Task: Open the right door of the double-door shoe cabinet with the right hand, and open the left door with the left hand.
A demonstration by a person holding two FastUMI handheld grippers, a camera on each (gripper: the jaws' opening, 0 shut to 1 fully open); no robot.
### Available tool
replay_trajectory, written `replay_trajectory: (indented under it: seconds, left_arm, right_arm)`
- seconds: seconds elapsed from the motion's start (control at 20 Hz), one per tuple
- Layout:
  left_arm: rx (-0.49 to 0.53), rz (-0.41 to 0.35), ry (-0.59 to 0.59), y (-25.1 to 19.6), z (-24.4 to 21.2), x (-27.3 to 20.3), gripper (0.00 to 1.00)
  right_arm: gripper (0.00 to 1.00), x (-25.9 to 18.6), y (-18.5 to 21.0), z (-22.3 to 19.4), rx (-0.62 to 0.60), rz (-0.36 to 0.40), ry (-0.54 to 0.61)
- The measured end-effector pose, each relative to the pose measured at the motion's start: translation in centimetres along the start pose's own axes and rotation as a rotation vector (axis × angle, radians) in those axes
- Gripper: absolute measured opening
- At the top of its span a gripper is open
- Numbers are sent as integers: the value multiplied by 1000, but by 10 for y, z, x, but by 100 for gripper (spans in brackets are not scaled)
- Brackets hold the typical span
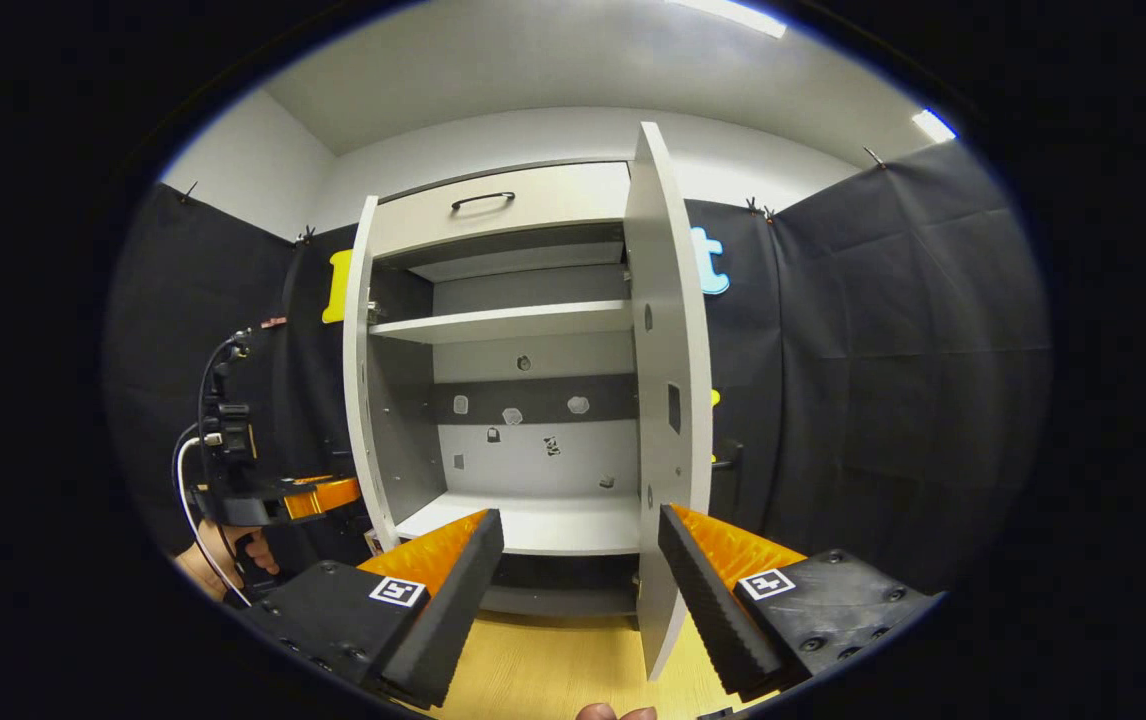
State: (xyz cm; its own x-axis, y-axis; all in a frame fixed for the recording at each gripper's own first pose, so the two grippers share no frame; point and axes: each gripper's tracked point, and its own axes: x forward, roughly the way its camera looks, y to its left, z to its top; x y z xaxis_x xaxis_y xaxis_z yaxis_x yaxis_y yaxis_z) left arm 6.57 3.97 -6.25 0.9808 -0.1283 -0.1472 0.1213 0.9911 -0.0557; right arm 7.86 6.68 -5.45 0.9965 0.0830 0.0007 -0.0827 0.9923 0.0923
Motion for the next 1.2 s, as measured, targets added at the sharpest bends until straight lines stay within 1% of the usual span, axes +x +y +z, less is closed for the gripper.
replay_trajectory:
  seconds: [0.2, 0.55, 0.9, 1.2]
  left_arm:
    - [-2, -25, 4, 7, 0, -6, 16]
    - [-21, -25, -8, 30, 0, -25, 16]
    - [-23, -33, -13, 57, 1, -38, 15]
    - [-35, -8, -16, 84, 2, -48, 15]
  right_arm:
    - [98, 0, 15, -6, -11, 9, 11]
    - [98, -4, 29, -3, -7, 11, -1]
    - [98, -2, 37, -11, -11, 1, 12]
    - [98, -2, 40, -13, -9, -1, 14]
